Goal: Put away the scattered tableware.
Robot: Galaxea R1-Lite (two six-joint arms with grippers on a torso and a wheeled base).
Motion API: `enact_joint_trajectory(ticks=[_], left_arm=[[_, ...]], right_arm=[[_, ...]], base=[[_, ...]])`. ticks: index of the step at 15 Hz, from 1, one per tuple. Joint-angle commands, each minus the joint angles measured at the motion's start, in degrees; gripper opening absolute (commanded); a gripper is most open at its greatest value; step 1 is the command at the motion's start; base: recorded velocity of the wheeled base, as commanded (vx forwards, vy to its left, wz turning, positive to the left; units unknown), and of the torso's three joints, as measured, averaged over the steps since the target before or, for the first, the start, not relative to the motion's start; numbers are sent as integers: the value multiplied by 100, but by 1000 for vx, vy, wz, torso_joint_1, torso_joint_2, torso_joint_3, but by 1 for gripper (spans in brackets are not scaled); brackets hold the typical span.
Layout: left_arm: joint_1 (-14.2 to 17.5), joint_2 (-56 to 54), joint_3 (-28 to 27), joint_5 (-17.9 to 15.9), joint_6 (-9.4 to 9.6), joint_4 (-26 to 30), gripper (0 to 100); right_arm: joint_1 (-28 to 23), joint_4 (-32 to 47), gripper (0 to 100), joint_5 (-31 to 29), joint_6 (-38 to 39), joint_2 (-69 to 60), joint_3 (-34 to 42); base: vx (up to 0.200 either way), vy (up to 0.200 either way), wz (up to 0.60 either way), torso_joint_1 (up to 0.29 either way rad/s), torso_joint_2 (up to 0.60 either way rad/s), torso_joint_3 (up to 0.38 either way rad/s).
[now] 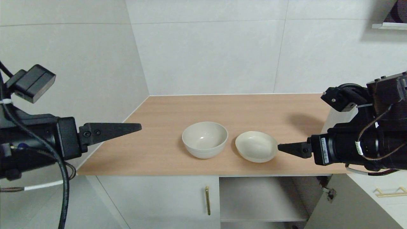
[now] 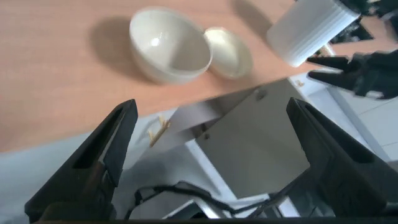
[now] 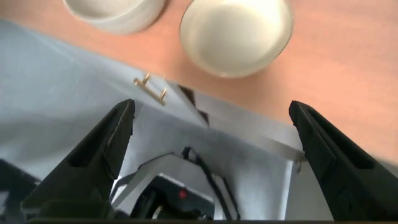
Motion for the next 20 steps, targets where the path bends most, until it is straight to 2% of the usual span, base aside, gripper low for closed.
enact_joint_trajectory(ticks=[1, 2, 3, 5, 6, 7, 8, 10, 11, 13, 17, 19, 20], left_arm=[[-14, 522, -482, -1, 61, 360, 100], [-5, 610, -464, 34, 193, 369, 100], [-14, 909, -499, 192, 228, 343, 100], [-102, 1287, -684, 649, -45, 308, 100], [-383, 1647, -983, 1326, -845, 299, 100], [-497, 1858, -1176, 1704, -1231, 299, 100], [-620, 2104, -1281, 2056, -1425, 290, 100], [-893, 2430, -1308, 2355, -1477, 290, 100], [-910, 2456, -1308, 2363, -1477, 290, 100], [-1165, 2790, -1317, 2390, -1600, 281, 100], [-1323, 3353, -1299, 2583, -1653, -9, 100], [-1394, 3695, -1325, 2627, -1952, -228, 100], [-1394, 3695, -1325, 2627, -1952, -228, 100]], right_arm=[[-128, -93, 100, -2, -14, 417, -327], [-172, -58, 100, -11, 12, 549, -494], [-242, 161, 100, -19, 74, 742, -652], [-251, 232, 100, -63, 214, 874, -784], [-251, 232, 100, -134, 487, 936, -890], [-251, 232, 100, -213, 539, 989, -899], [-251, 232, 100, -336, 539, 1076, -899], [-251, 205, 100, -520, 539, 1199, -899], [-251, 205, 100, -520, 539, 1208, -899], [-251, 205, 100, -520, 539, 1199, -899], [-251, 205, 100, -529, 539, 1208, -890], [-251, 205, 100, -529, 539, 1208, -872], [-251, 205, 100, -529, 539, 1208, -872]], base=[[0, 0, 0, 0, 0, 0], [0, 0, 0, 0, 0, 0], [0, 0, 0, 0, 0, 0], [0, 0, 0, 0, 0, 0], [0, 0, 0, 0, 0, 0], [0, 0, 0, 0, 0, 0], [0, 0, 0, 0, 0, 0], [0, 0, 0, 0, 0, 0], [0, 0, 0, 0, 0, 0], [0, 0, 0, 0, 0, 0], [0, 0, 0, 0, 0, 0], [0, 0, 0, 0, 0, 0], [0, 0, 0, 0, 0, 0]])
